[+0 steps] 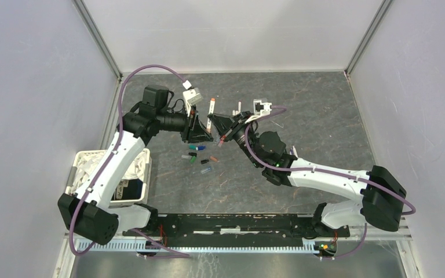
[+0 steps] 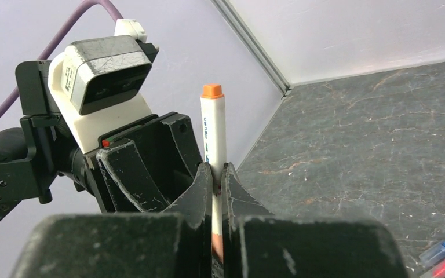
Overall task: Open the pen caps
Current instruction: Pick up the pen from the center of the board.
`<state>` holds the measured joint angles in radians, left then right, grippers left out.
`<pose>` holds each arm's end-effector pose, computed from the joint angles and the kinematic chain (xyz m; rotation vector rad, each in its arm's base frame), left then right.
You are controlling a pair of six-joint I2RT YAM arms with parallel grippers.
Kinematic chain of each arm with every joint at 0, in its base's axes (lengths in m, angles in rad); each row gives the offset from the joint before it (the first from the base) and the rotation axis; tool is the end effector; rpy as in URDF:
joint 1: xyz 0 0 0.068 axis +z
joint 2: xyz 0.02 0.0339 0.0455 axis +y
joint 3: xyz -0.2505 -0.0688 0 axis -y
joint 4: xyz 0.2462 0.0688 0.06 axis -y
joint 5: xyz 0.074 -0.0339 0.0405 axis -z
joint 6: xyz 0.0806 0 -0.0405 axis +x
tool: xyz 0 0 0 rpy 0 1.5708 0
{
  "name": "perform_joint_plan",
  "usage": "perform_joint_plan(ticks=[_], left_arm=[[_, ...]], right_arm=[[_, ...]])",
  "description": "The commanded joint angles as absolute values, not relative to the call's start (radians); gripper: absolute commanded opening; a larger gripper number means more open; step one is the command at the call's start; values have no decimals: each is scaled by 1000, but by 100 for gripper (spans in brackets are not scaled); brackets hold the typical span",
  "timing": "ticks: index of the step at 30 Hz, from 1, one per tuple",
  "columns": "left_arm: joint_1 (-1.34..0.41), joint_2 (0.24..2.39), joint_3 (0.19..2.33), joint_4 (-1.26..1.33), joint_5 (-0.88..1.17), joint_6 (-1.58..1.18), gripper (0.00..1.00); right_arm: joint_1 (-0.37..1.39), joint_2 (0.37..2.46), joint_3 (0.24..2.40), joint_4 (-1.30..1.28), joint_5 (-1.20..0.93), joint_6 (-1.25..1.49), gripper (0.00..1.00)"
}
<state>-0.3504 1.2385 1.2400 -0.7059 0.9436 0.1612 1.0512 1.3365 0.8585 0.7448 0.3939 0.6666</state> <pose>0.2376 -0.1563 0.3321 1.0162 1.9164 -1.1646 0.2012 0.2895 0.3363 0.0903 1.4235 1.1888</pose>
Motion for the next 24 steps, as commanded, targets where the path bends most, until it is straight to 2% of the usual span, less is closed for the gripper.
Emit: perform_joint_plan(ticks=[1,5,8,9,12,14,16,21,24], left_arm=[[-352,1213,1233,-668,942,161,31],[-353,1213,1235,-675,938,187,3],[-353,1215,1242,-720,909,263,2],[-352,1215,1245,-745,894,309,2],[-352,1213,1241,-852,844,507,2],[-352,1206,1217,-966,782,721,2],[-353,1192,1178,-1063,702,929,2],[-365,1123,1073,-1191,414,1257,2],[-383,1058,1043,-1214,328,1403,2]], right_arm=[[1070,1310,863,796,422,662,0],[1071,1287,828,782,441,667,0],[1071,1255,804,742,454,666,0],[1071,1240,801,716,456,668,3],[1027,1201,820,567,394,720,24],[938,1189,849,462,209,806,37],[871,1171,877,377,65,818,46],[757,1133,918,174,-147,749,57],[720,1190,963,68,-271,746,59]])
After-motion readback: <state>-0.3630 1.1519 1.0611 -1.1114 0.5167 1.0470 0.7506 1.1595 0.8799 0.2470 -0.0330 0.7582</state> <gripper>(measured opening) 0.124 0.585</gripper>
